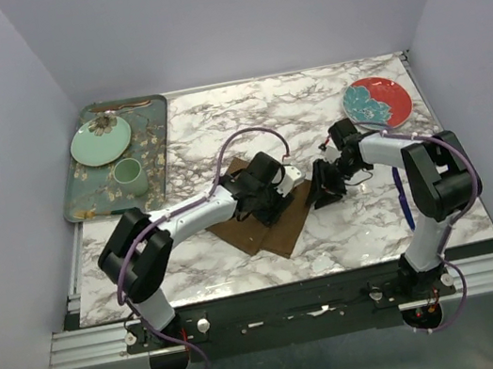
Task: Fold the napkin into a case and place the utensils inside
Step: Fold the rectangle-folded napkin at the center of the board.
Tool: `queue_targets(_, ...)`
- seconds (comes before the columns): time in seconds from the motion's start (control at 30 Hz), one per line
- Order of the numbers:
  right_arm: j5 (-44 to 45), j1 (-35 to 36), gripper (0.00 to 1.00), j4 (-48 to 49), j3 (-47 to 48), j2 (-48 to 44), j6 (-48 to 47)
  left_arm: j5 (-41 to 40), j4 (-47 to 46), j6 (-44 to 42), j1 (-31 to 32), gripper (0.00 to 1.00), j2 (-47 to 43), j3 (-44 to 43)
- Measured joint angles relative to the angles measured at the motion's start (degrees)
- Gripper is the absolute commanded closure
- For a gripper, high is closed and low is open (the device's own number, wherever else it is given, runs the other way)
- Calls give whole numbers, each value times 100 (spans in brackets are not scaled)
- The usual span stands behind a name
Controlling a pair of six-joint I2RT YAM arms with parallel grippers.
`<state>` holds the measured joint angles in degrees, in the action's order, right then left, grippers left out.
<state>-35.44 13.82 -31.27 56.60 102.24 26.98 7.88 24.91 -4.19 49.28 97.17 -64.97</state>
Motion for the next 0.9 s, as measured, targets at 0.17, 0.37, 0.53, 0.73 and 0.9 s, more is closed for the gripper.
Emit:
queue_targets(0.17, -2, 37, 60, 44, 0, 81, 70, -247, -9, -2, 188, 45, 380, -179)
queue_targets(0.37, -44, 48, 62, 81, 0, 195, 151, -356, -68, -15, 212, 48, 616, -382)
queue_targets(0.53, -133, 48, 64, 103, 0, 254, 186, -391, -87, -50, 212, 49, 748, -402)
queue_targets(0.73, -179, 48, 66, 125, 0, 321, 219, -461, -98, -101, 212, 50, 894, -402)
queue_targets(0.9, -219, 48, 68, 125, 2, 365, 254, -529, -136, -140, 212, 57, 925, -402)
